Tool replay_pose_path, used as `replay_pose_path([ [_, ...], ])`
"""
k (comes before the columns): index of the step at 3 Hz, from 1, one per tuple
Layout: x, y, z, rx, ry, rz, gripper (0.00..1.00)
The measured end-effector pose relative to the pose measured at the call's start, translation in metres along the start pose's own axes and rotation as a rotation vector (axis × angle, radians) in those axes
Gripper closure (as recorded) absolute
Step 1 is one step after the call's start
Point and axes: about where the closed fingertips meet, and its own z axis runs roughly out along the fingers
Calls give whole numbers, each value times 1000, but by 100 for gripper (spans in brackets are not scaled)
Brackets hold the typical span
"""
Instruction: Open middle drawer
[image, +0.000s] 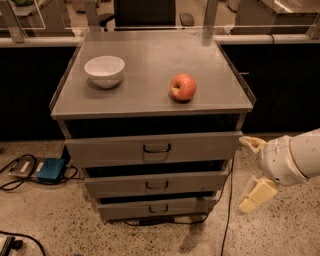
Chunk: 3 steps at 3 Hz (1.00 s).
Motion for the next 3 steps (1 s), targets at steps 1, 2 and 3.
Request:
replay_pose_path([
  [1,27,5,43,-62,24,56,0],
  [2,77,21,104,-165,57,164,0],
  [3,112,32,146,-225,72,227,0],
])
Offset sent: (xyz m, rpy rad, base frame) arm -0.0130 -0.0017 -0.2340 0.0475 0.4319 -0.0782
